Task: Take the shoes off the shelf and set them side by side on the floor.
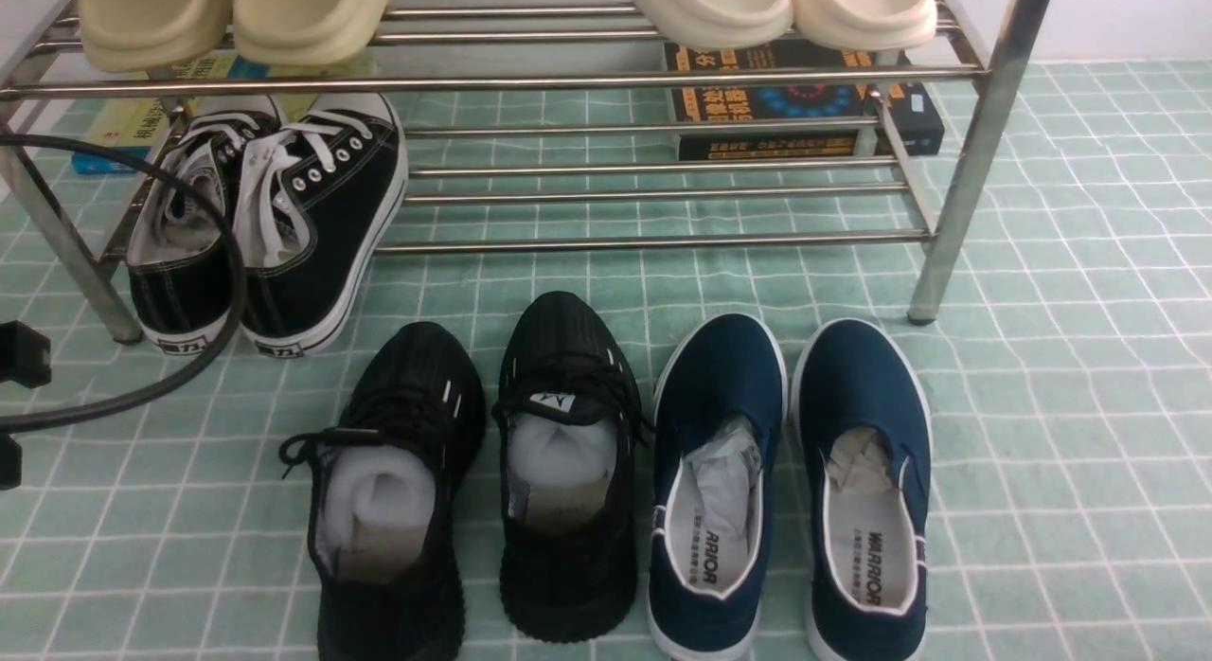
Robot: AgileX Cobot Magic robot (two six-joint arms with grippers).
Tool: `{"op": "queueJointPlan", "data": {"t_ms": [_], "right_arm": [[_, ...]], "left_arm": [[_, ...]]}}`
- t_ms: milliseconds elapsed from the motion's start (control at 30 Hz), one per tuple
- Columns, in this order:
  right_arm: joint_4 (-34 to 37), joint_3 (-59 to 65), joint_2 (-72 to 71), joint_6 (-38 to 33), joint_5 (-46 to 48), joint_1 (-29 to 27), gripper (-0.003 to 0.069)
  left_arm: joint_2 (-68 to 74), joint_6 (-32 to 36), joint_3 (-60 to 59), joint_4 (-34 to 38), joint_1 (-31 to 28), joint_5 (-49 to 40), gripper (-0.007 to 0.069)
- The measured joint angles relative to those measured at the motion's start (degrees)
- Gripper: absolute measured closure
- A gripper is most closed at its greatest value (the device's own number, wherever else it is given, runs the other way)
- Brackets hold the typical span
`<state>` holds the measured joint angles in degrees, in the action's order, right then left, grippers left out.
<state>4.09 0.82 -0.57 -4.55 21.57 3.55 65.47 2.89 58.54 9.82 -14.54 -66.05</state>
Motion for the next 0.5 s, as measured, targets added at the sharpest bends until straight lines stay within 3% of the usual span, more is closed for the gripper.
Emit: {"op": "queueJointPlan", "data": {"t_ms": [500], "right_arm": [[0.87, -0.05, 0.00, -2.39, 0.96, 0.00, 0.0505]], "left_arm": [[0.00, 0.64, 0.00, -0.02, 0.00, -1.38, 0.0579]]}}
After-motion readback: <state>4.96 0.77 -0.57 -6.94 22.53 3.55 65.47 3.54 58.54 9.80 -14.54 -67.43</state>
